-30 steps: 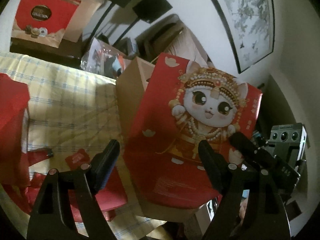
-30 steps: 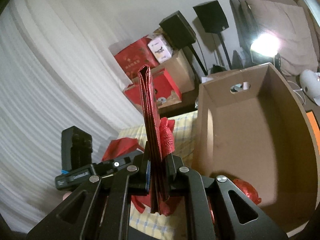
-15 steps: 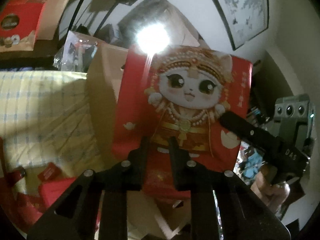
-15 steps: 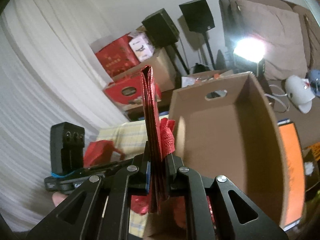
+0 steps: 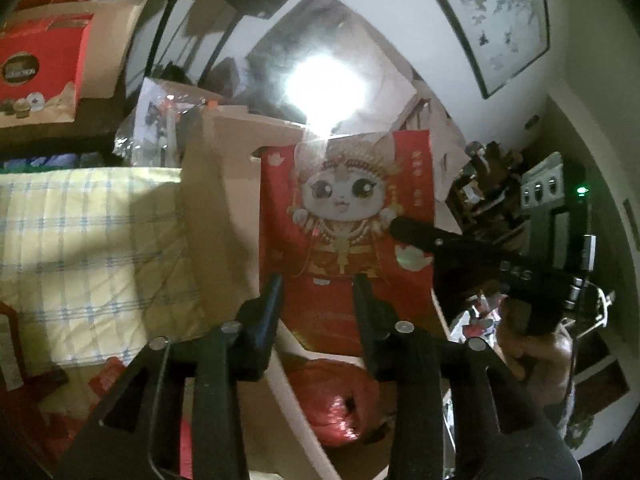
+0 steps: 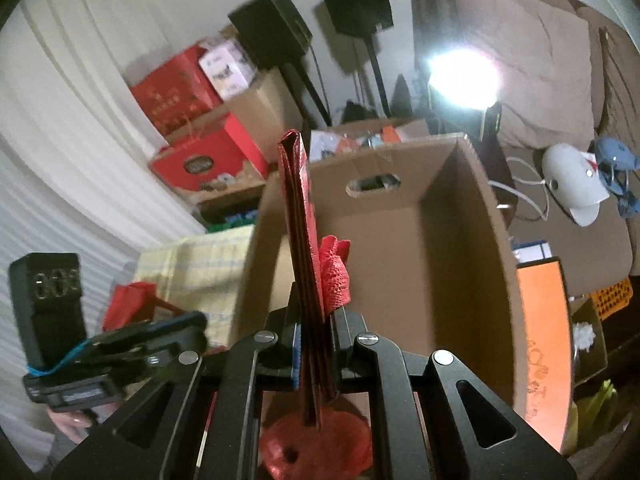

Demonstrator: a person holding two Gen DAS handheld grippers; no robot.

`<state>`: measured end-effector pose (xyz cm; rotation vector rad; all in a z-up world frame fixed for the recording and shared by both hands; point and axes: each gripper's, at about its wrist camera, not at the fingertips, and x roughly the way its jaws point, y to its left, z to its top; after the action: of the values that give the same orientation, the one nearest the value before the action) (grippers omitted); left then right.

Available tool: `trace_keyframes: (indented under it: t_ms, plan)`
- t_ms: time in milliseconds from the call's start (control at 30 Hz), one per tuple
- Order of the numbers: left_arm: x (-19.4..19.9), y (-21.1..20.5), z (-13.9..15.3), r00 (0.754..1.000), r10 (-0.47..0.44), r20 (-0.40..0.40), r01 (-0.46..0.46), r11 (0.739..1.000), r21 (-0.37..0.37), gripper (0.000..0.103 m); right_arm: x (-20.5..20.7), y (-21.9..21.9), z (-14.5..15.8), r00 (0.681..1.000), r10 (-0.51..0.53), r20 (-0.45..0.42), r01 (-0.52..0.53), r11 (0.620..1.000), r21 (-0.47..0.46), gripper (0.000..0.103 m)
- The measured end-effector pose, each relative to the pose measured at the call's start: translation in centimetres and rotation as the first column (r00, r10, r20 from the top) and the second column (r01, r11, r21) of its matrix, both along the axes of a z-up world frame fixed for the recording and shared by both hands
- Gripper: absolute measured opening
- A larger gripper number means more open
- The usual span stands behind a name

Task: Organize objects
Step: 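Carry the red cat-printed bag into the cardboard box and release it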

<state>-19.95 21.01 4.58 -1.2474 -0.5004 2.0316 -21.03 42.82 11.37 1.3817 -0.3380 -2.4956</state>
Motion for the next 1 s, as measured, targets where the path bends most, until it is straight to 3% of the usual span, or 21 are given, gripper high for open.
trace_keyframes:
  t_ms: [200, 367, 467, 600, 667, 700, 833, 900, 1000]
  plan:
    - [0.2, -2.1, -0.2, 0.999, 0.029, -0.035, -0.031, 0.998, -0.063, 0.056, -2.1, -0.3, -3.2, 0.998, 0.017, 0.059, -0.015, 0.999, -0.028, 0.009]
    - [0.5, -3.1, -0.2, 0.998, 0.027, -0.048, -0.031, 0.995, -0.095, 0.058, -3.4, -0.5, -5.0, 0.995, 0.036, 0.097, -0.029, 0.997, -0.07, 0.01]
    - [0.7, -3.4, -0.3, 0.999, 0.028, -0.047, -0.033, 0.994, -0.101, 0.059, -3.9, -0.6, -5.1, 0.996, 0.033, 0.088, -0.029, 0.998, -0.048, 0.013]
    - [0.7, -3.5, -0.4, 0.998, 0.031, -0.055, -0.037, 0.992, -0.122, 0.064, -4.4, -1.0, -5.1, 0.996, 0.014, 0.084, -0.019, 0.998, 0.063, 0.031]
    - [0.8, -3.6, -0.3, 0.997, 0.034, -0.063, -0.042, 0.99, -0.132, 0.072, -4.4, -1.2, -5.1, 0.997, -0.001, 0.073, -0.008, 0.992, 0.124, 0.046]
    - [1.0, -3.7, -0.2, 0.997, 0.039, -0.073, -0.048, 0.989, -0.14, 0.074, -4.2, -1.3, -4.9, 0.998, -0.008, 0.057, -0.001, 0.986, 0.168, 0.047]
    - [1.3, -4.4, 0.1, 0.994, 0.052, -0.095, -0.067, 0.984, -0.167, 0.081, -3.1, -1.7, -4.1, 1.0, -0.022, -0.01, 0.024, 0.956, 0.293, 0.073]
    - [1.7, -4.9, 0.4, 0.992, 0.063, -0.108, -0.082, 0.98, -0.181, 0.088, -2.4, -2.0, -3.5, 0.999, -0.019, -0.044, 0.033, 0.942, 0.335, 0.073]
    - [2.0, -5.8, 0.9, 0.988, 0.082, -0.128, -0.107, 0.974, -0.201, 0.09, -1.3, -2.6, -2.9, 0.997, -0.005, -0.075, 0.034, 0.92, 0.39, 0.079]
